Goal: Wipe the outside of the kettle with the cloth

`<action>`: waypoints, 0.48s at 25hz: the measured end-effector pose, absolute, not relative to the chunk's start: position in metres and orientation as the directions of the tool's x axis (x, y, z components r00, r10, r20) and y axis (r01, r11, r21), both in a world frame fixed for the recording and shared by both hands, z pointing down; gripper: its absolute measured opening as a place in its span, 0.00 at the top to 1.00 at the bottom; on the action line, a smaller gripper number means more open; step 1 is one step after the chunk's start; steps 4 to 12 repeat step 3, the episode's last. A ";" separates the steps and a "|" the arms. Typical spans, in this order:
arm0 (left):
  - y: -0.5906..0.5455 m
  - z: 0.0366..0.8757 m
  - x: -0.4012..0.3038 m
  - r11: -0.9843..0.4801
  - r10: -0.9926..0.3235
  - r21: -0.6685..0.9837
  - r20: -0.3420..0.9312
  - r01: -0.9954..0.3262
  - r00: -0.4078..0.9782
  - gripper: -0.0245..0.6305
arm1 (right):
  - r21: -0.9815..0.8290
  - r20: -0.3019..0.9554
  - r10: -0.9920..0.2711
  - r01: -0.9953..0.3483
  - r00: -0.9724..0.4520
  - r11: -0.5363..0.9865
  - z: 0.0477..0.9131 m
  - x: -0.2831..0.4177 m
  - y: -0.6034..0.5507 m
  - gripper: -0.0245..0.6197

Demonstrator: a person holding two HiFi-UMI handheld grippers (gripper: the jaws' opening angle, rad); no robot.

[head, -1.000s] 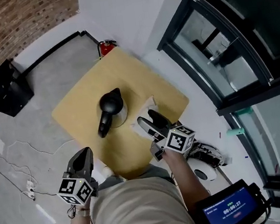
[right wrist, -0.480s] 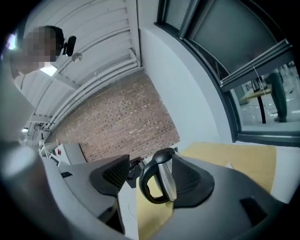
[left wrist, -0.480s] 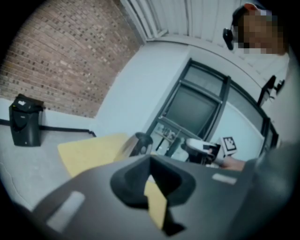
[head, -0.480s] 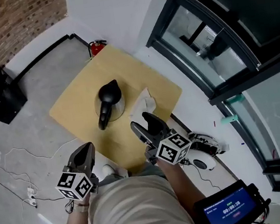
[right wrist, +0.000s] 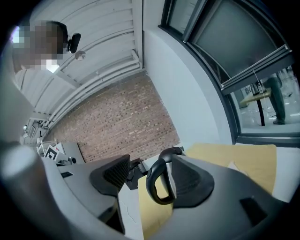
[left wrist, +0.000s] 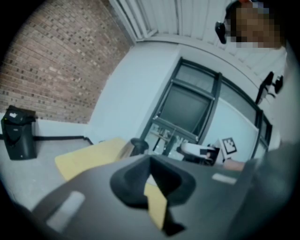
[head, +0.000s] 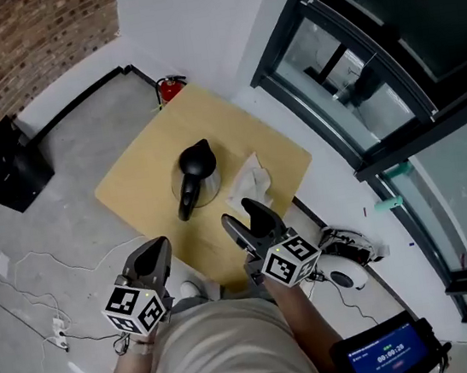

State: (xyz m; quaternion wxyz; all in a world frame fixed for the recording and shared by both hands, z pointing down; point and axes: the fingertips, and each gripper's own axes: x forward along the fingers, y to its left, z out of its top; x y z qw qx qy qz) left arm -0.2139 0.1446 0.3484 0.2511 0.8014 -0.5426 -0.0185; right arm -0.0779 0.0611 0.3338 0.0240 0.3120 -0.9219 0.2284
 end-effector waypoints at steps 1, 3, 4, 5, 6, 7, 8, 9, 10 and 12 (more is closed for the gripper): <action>0.145 0.347 -0.211 -0.292 -0.876 0.420 0.243 -0.859 0.416 0.98 | -0.408 0.186 -0.566 -0.587 -0.803 0.700 0.334 -0.076 0.062 0.51; 0.147 0.345 -0.207 -0.303 -0.871 0.418 0.242 -0.857 0.427 0.98 | -0.409 0.187 -0.567 -0.588 -0.802 0.697 0.334 -0.073 0.065 0.51; 0.147 0.345 -0.207 -0.303 -0.871 0.418 0.242 -0.857 0.427 0.98 | -0.409 0.187 -0.567 -0.588 -0.802 0.697 0.334 -0.073 0.065 0.51; 0.147 0.345 -0.207 -0.303 -0.871 0.418 0.242 -0.857 0.427 0.98 | -0.409 0.187 -0.567 -0.588 -0.802 0.697 0.334 -0.073 0.065 0.51; 0.147 0.345 -0.207 -0.303 -0.871 0.418 0.242 -0.857 0.427 0.98 | -0.409 0.187 -0.567 -0.588 -0.802 0.697 0.334 -0.073 0.065 0.51; 0.147 0.345 -0.207 -0.303 -0.871 0.418 0.242 -0.857 0.427 0.98 | -0.409 0.187 -0.567 -0.588 -0.802 0.697 0.334 -0.073 0.065 0.51; 0.147 0.345 -0.207 -0.303 -0.871 0.418 0.242 -0.857 0.427 0.98 | -0.409 0.187 -0.567 -0.588 -0.802 0.697 0.334 -0.073 0.065 0.51; 0.147 0.345 -0.207 -0.303 -0.871 0.418 0.242 -0.857 0.427 0.98 | -0.409 0.187 -0.567 -0.588 -0.802 0.697 0.334 -0.073 0.065 0.51; 0.147 0.345 -0.207 -0.303 -0.871 0.418 0.242 -0.857 0.427 0.98 | -0.409 0.187 -0.567 -0.588 -0.802 0.697 0.334 -0.073 0.065 0.51; 0.147 0.345 -0.207 -0.303 -0.871 0.418 0.242 -0.857 0.427 0.98 | -0.409 0.187 -0.567 -0.588 -0.802 0.697 0.334 -0.073 0.065 0.51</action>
